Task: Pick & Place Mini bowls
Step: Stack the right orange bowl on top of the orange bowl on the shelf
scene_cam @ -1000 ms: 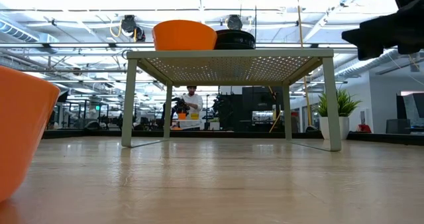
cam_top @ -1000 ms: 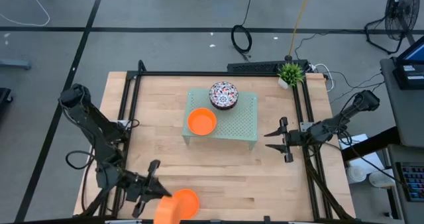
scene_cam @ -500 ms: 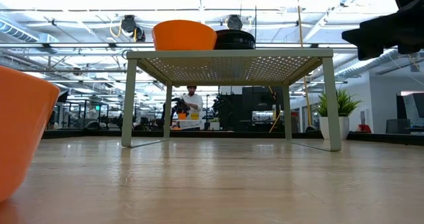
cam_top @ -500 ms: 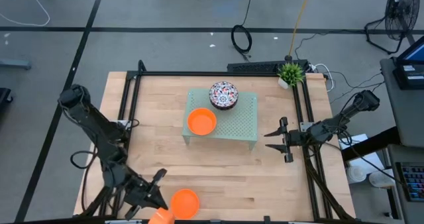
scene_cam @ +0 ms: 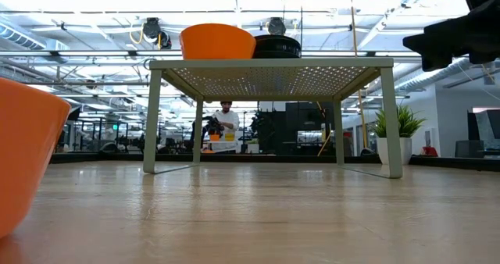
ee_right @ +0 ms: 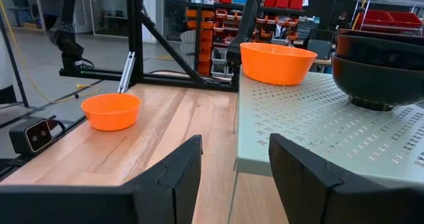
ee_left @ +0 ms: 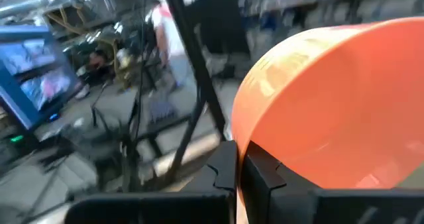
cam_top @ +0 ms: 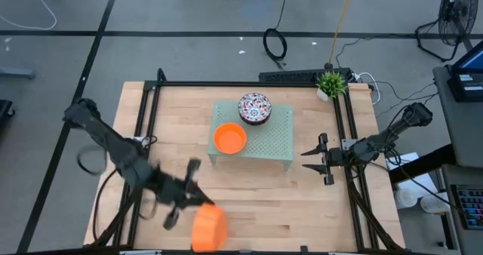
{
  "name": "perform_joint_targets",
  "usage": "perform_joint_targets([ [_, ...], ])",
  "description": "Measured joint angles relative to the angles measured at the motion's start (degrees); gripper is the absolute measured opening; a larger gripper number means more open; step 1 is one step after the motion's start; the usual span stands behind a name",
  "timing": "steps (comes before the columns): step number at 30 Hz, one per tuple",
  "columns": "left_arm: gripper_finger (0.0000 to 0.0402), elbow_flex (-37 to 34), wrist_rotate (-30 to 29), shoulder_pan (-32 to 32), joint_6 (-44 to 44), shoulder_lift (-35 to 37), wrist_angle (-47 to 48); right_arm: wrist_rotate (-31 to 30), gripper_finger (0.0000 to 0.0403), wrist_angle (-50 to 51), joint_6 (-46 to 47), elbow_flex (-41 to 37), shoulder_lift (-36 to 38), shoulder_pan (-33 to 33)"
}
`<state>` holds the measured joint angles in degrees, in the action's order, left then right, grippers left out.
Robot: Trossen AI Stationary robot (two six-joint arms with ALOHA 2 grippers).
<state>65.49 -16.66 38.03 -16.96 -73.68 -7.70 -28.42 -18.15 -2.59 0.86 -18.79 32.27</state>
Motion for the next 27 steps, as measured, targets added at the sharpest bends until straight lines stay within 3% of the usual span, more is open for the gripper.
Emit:
perform_joint_targets([
  [3, 0.0003, 8.39, 3.01, -5.09, 4.33, 1.58, 10.44, 0.0, 0.0162, 0.0, -0.02, -0.02, 0.01, 0.01],
  [7, 0.0003, 20.81, -2.24, -10.71, 10.98, 1.41, 26.79, 0.0, 0.0164, -0.09, -0.02, -0.02, 0.02, 0.0],
  [11, 0.0003, 29.45, -5.85, -15.45, 18.28, 1.75, 35.69, 0.0, 0.0166, -0.13, -0.02, -0.02, 0.02, 0.01],
  [16, 0.0003, 32.9, -13.97, -19.26, 26.71, 1.43, 43.66, 0.0, 0.0163, -0.44, 0.0, -0.02, 0.0, 0.01],
  [19, 0.0003, 33.4, -15.89, -22.35, 33.17, 1.53, 47.66, 0.0, 0.0163, -0.44, -0.01, -0.02, 0.02, 0.01],
  [27, 0.0003, 33.4, -9.56, -32.56, 46.53, 0.88, 50.47, 0.0, 0.0164, -0.42, 0.0, -0.02, 0.0, 0.01],
])
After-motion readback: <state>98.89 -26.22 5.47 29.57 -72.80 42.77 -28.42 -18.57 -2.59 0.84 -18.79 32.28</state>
